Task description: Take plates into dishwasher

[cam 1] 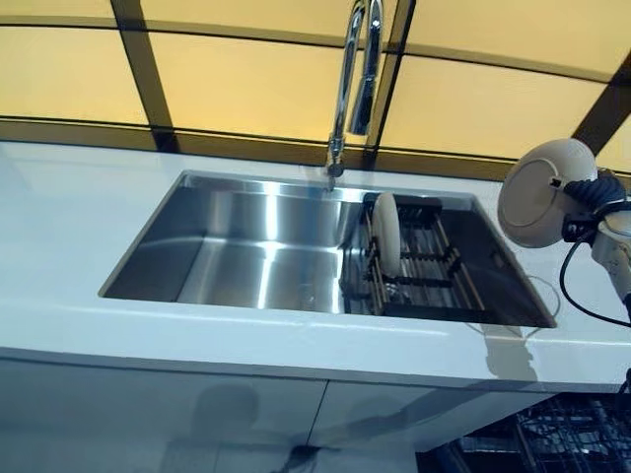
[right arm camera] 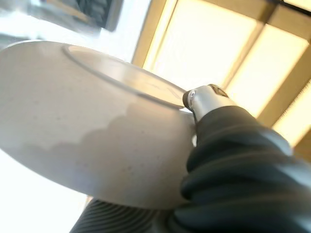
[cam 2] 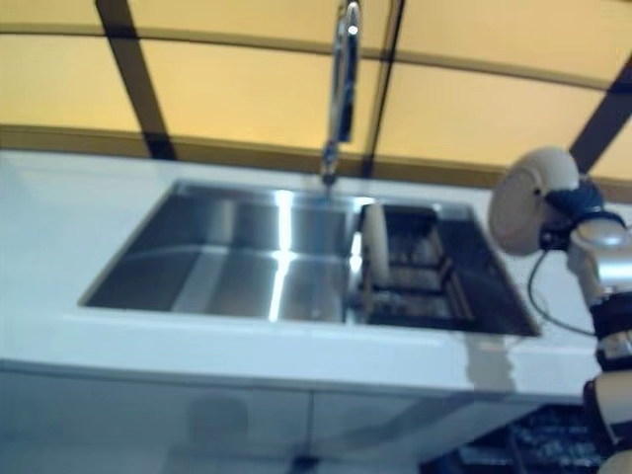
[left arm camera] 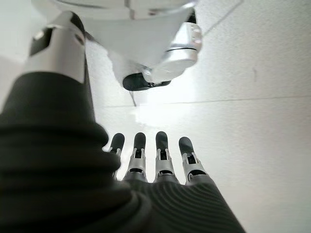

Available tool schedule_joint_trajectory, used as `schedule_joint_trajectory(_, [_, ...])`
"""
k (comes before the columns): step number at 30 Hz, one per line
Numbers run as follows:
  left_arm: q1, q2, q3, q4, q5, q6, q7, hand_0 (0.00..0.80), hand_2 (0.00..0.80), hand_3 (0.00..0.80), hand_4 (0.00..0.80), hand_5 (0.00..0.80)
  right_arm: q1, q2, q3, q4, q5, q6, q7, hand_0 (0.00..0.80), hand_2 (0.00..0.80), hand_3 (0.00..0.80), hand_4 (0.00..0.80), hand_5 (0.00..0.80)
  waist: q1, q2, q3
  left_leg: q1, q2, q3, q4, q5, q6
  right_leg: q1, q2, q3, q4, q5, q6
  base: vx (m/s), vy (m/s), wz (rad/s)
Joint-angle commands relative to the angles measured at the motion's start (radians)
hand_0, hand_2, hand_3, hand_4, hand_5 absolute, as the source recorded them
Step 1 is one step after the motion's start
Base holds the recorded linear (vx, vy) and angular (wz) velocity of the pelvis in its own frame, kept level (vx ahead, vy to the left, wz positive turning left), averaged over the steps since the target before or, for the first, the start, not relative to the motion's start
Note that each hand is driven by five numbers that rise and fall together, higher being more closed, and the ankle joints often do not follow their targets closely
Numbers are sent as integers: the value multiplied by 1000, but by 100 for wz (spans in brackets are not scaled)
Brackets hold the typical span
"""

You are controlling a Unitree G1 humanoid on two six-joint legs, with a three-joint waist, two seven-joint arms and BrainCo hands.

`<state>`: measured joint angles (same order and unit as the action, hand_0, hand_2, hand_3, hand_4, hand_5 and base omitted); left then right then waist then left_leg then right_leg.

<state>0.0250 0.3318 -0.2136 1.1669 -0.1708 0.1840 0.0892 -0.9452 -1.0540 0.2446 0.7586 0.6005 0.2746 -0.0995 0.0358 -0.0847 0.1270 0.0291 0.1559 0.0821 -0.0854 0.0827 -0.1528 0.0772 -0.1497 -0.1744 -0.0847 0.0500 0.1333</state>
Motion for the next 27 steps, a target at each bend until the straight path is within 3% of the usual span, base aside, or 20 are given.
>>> schedule_joint_trajectory(1, [-26,17,-43,99,-4,10,26,0,0,0,0,0,-114,-128,55,-21,-19,-42,8,800,800,800,800,800,-11,-16,-67,45,-2,39,-2,-26,25,17,-17,11,-3,17,3,-25,66,-29])
schedule_joint_trajectory(14, [-47,16,-27,116,5,20,37,0,0,0,0,0,-14,-252,-24,-24,-56,-17,70,800,800,800,800,800,-79,-39,-95,69,12,101,-2,-41,28,-10,-12,76,-3,37,18,-44,34,-19])
schedule_joint_trajectory(27, [-71,24,-18,118,20,26,45,0,0,0,0,0,179,-283,-158,-16,-104,-22,137,800,800,800,800,800,-135,-33,-98,91,15,137,-2,-52,33,-26,-7,125,-3,49,24,-29,-13,-11])
